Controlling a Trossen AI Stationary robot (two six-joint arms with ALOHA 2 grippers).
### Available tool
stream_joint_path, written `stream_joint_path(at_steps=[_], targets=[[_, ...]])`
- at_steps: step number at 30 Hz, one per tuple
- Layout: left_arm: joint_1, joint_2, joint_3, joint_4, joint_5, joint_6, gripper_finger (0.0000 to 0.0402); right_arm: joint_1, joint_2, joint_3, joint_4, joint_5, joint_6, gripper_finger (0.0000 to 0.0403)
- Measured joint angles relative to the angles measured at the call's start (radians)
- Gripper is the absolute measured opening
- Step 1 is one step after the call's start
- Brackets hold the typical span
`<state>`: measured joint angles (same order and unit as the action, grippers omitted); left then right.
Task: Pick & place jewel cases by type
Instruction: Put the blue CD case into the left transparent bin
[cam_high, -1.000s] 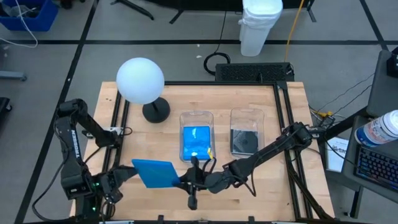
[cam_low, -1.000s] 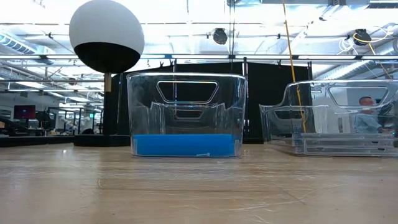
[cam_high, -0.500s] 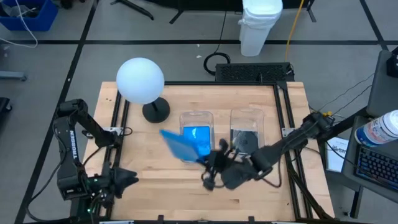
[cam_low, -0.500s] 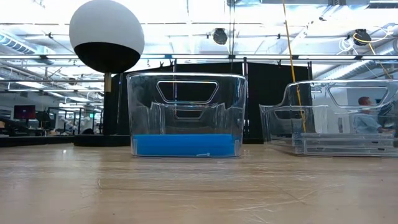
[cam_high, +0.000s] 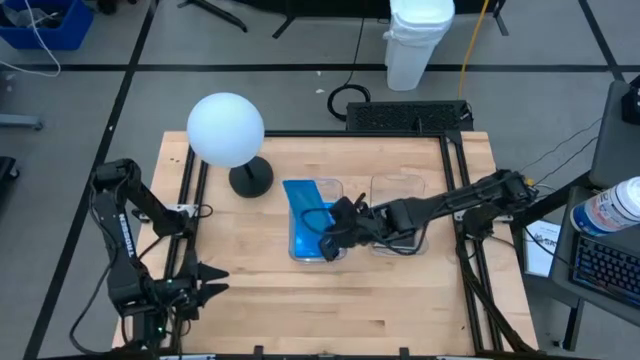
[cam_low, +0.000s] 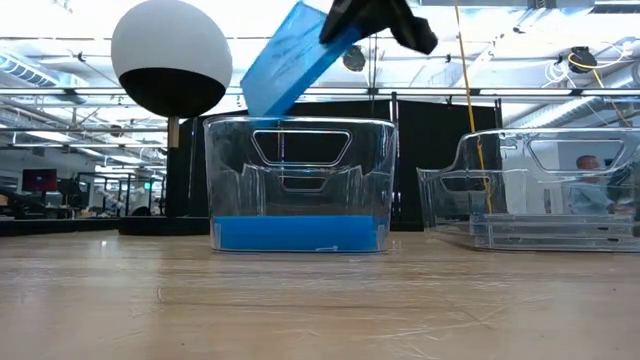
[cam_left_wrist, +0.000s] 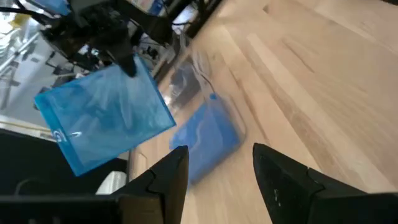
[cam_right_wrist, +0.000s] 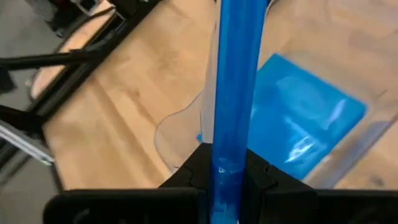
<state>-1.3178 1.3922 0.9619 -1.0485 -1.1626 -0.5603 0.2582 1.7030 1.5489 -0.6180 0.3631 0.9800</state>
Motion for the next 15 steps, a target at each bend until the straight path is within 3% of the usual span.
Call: stream_joint_path(at_steps=[5,15], targets=[[-0.010,0.000,-0.032,0.000,0.022,-0.042,0.0184,-0.045,0.001,-0.074,0.109,-0.102,0.102,0.0025],[-0.044,0.000,-0.032,0.002,0.022,-0.070,0.0184,-0.080,0.000,-0.238,0.296,-0.187,0.285,0.0025]])
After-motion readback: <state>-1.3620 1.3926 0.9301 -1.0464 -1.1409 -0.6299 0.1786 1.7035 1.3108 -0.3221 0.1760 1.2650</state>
